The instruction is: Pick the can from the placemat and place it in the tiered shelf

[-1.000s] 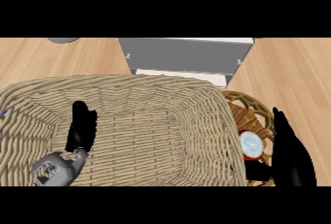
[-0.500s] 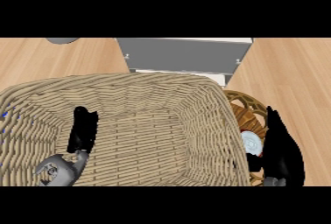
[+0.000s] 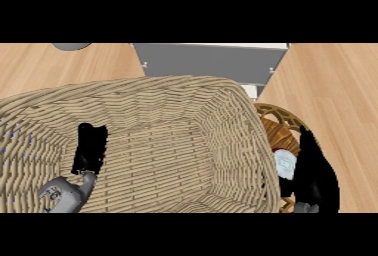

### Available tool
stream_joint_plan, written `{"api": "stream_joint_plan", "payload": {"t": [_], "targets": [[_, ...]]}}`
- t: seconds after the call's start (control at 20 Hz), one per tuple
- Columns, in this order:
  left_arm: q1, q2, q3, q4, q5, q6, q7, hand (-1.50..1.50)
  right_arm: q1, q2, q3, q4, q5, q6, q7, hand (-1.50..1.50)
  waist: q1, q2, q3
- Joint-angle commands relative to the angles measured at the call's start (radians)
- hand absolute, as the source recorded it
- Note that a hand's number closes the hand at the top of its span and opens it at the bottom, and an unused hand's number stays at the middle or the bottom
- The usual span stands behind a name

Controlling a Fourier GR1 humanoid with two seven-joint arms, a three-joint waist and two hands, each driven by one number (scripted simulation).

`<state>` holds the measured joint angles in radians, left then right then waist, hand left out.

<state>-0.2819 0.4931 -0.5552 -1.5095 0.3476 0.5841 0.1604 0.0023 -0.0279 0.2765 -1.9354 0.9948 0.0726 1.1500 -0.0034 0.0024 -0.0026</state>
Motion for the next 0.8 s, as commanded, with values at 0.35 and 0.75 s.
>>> {"api": "stream_joint_plan", "payload": {"t": [0.35,0.75], "targets": [[0.013,-0.022,0.023,0.030,-0.003,-0.127,-0.169,0.00,0.009,0.027,0.046,0.079,0.001,0.051,0.097,1.50,0.001,0.000,0.001],[0.029,-0.036,0.060,0.077,0.000,-0.169,-0.203,0.00,0.003,0.027,0.037,0.069,0.095,0.063,0.032,1.50,-0.003,0.000,0.001]]}}
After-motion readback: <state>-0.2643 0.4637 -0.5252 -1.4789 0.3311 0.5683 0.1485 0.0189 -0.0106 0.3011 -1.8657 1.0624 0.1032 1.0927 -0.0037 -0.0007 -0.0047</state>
